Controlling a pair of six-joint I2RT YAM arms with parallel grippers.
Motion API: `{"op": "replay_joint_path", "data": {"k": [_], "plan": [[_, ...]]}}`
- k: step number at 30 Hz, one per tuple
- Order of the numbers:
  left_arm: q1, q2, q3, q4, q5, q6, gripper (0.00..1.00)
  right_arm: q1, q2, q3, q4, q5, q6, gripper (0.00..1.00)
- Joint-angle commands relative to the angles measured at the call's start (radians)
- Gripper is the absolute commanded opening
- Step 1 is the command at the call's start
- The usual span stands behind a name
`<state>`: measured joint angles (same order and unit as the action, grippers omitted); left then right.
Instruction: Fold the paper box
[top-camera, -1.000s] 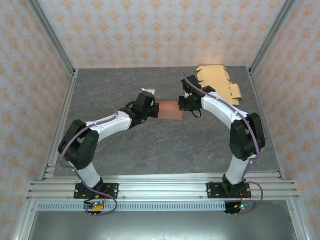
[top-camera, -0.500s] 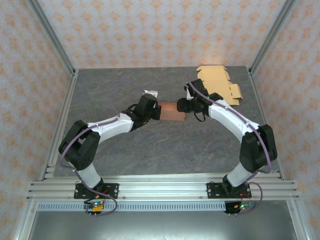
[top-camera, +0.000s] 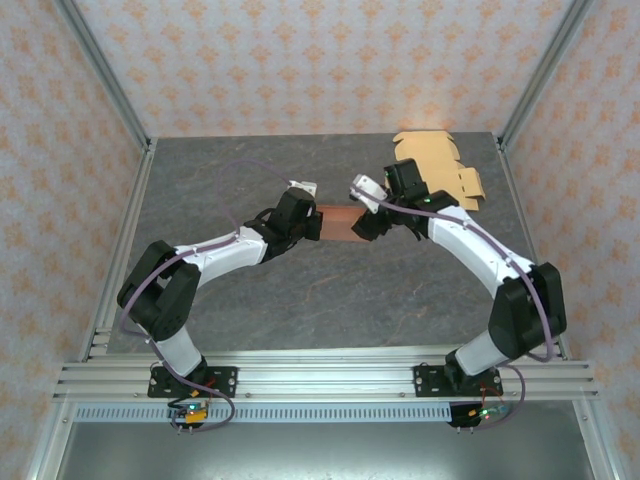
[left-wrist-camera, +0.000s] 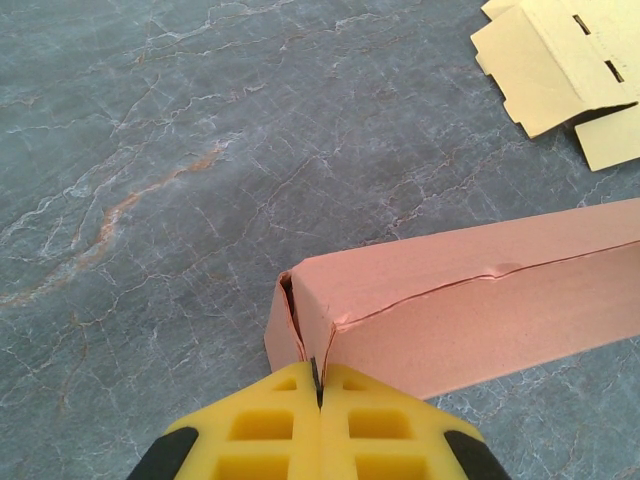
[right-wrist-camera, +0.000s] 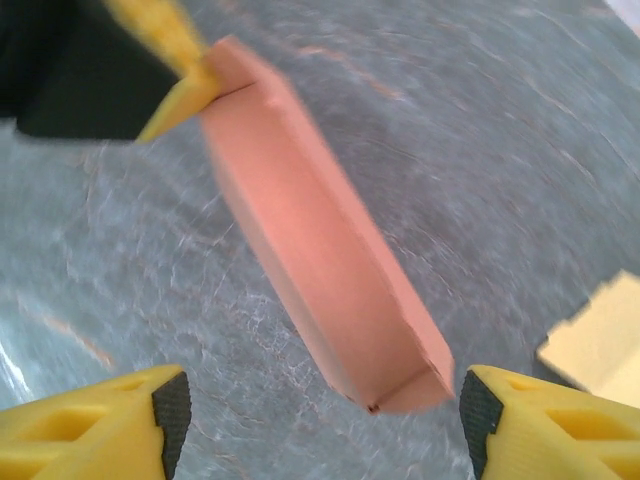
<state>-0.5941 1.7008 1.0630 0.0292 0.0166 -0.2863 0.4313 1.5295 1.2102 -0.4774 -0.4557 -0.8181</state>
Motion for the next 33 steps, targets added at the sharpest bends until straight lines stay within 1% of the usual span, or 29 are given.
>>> {"op": "replay_joint_path", "data": {"k": [1, 3, 7, 13, 17, 23, 26, 29, 32, 33], "plan": [[-0.009, 0.021, -0.024, -0.018, -0.017, 0.013, 0.0, -0.003, 0.062, 0.01, 0.039, -0.085, -0.322, 0.73], [-0.008, 0.018, -0.033, -0.012, -0.017, 0.015, 0.0, 0.0, 0.086, 0.01, 0.081, -0.065, -0.388, 0.74], [-0.009, 0.013, -0.049, 0.003, -0.016, 0.018, 0.0, 0.003, 0.112, 0.007, 0.181, -0.037, -0.423, 0.73], [-0.009, 0.014, -0.054, 0.016, -0.018, 0.022, 0.0, 0.013, 0.127, 0.045, 0.111, -0.045, -0.532, 0.72], [-0.009, 0.015, -0.048, 0.014, -0.02, 0.024, 0.0, 0.013, 0.127, 0.036, 0.129, -0.07, -0.541, 0.73], [-0.009, 0.022, -0.039, 0.012, -0.018, 0.021, 0.0, 0.014, 0.172, 0.029, 0.176, -0.089, -0.536, 0.72], [-0.009, 0.023, -0.039, 0.014, -0.018, 0.02, 0.0, 0.018, 0.197, 0.007, 0.22, -0.081, -0.538, 0.68], [-0.009, 0.022, -0.04, 0.015, -0.023, 0.02, 0.03, 0.032, 0.204, -0.064, 0.343, -0.049, -0.535, 0.6], [-0.009, 0.009, -0.055, 0.049, 0.017, 0.026, 0.11, 0.043, 0.201, -0.135, 0.476, -0.009, -0.532, 0.48], [-0.007, -0.002, -0.065, 0.071, 0.038, 0.023, 0.16, 0.044, 0.202, -0.152, 0.511, 0.0, -0.528, 0.46]]}}
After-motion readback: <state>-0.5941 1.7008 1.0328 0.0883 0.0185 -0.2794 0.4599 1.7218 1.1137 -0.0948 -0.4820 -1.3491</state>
